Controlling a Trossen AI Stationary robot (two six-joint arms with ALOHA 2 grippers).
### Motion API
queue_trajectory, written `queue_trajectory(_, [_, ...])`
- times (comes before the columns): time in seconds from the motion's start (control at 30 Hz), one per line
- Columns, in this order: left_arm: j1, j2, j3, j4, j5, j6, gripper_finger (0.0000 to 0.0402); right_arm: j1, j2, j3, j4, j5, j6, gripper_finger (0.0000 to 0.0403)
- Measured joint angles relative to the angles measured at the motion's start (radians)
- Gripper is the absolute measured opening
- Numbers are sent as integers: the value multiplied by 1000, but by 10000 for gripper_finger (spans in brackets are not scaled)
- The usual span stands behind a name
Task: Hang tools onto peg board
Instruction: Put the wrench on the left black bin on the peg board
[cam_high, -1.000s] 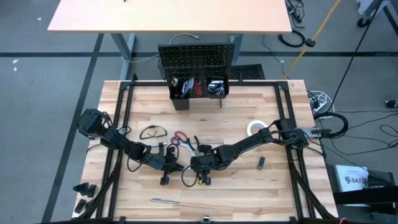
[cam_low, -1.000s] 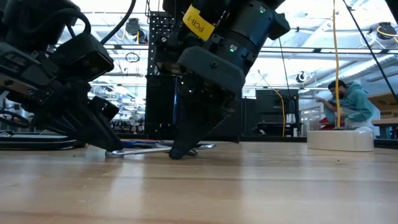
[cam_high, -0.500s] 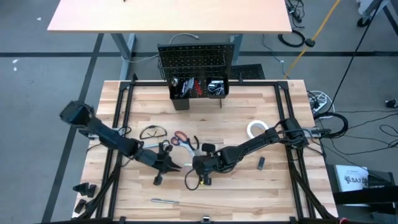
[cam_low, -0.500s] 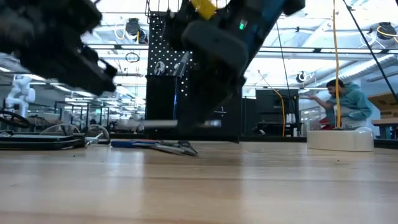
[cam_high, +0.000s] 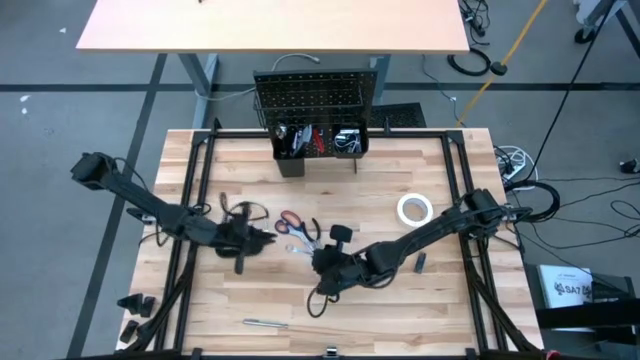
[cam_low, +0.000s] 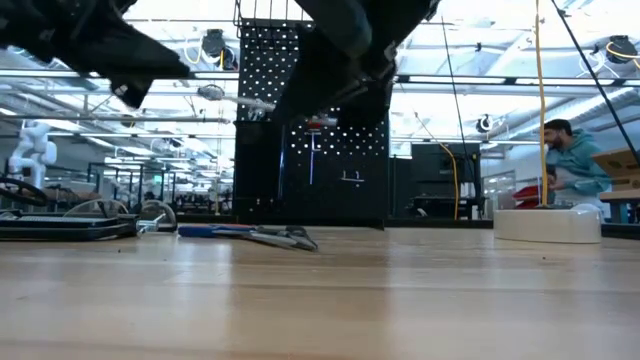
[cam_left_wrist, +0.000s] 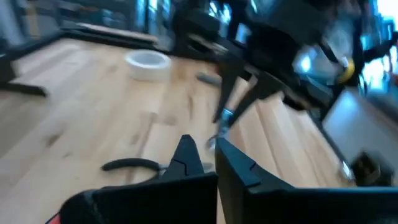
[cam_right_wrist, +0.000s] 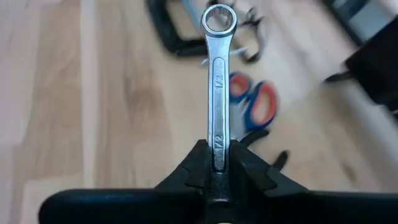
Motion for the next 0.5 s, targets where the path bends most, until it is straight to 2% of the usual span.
queue_trajectory(0.1, [0, -110, -91, 95, -30, -99, 0, 12, 0, 0, 40, 102, -7, 29])
queue_trajectory(0.23, [0, -159, -184, 277, -30, -144, 0, 12, 0, 0, 141, 239, -77, 29])
queue_trajectory(0.5, [2, -108, -190, 391, -39, -169, 8, -32, 0, 0, 462, 231, -285, 29])
